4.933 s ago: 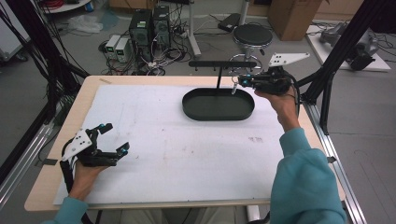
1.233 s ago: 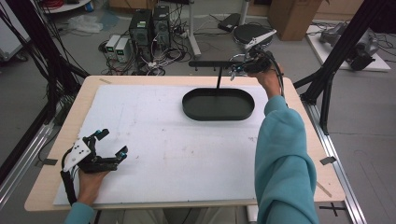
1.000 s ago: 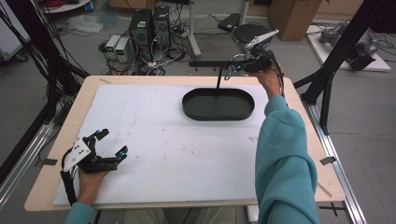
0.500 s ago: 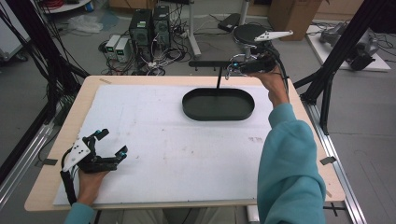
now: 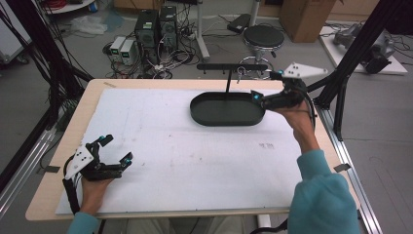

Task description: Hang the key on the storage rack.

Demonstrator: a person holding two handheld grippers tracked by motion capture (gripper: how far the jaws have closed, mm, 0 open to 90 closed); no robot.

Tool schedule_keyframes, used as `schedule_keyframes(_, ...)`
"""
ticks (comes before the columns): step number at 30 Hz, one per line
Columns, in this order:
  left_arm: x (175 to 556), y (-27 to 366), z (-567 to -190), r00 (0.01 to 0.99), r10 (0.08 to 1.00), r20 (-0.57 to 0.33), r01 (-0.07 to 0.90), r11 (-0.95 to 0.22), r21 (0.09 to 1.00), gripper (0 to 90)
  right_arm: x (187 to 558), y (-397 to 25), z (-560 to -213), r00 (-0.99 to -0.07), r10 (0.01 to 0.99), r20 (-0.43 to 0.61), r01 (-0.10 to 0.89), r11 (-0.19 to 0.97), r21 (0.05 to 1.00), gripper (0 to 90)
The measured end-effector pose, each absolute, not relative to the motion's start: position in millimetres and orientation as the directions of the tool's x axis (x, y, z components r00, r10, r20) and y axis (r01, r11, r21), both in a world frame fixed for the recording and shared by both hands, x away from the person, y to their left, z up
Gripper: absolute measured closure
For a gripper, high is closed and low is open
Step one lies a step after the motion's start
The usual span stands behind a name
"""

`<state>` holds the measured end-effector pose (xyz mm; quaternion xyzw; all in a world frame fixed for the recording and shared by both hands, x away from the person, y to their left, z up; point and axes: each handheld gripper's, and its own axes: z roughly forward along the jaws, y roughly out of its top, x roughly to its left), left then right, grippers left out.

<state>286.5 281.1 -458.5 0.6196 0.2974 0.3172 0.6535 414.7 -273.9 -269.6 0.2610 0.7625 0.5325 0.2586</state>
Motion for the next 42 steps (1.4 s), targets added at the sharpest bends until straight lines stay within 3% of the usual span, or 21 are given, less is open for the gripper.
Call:
schedule_keyframes(8, 286.5, 280.5, -458.6, 0.62, 0.784, 0.006, -0.047, 0.03, 0.998, 1.7, 361.3, -289.8, -325.1, -0.723, 0.681, -0.12, 0.035, 0.209, 0.977, 0.4)
schedule_keyframes(13, 286.5, 280.6, -458.5, 0.619, 0.785, 0.01, -0.048, 0.026, 0.998, 1.7, 341.4, -296.6, -347.7, -0.705, 0.699, -0.121, 0.018, 0.188, 0.982, 0.4)
schedule_keyframes(21, 286.4, 280.2, -458.6, 0.619, 0.785, 0.007, -0.047, 0.029, 0.998, 1.7, 311.3, -313.3, -412.0, -0.646, 0.755, -0.113, 0.006, 0.153, 0.988, 0.4)
schedule_keyframes(28, 286.3, 279.9, -458.5, 0.619, 0.786, 0.007, -0.047, 0.028, 0.998, 1.7, 303.1, -319.6, -441.3, -0.604, 0.792, -0.082, -0.031, 0.08, 0.996, 0.4)
schedule_keyframes(32, 286.2, 280.0, -458.5, 0.618, 0.786, 0.008, -0.047, 0.026, 0.999, 1.7, 306.1, -320.4, -455.4, -0.598, 0.8, -0.051, 0.028, 0.085, 0.996, 0.4)
schedule_keyframes(37, 286.4, 280.1, -458.6, 0.616, 0.787, 0.007, -0.046, 0.028, 0.999, 1.7, 300.0, -319.3, -457.0, -0.586, 0.806, -0.084, -0.025, 0.086, 0.996, 0.4)
schedule_keyframes(42, 286.0, 280.2, -458.6, 0.615, 0.788, 0.01, -0.048, 0.025, 0.999, 1.7, 299.0, -322.6, -457.8, -0.578, 0.814, -0.054, -0.027, 0.047, 0.999, 0.5)
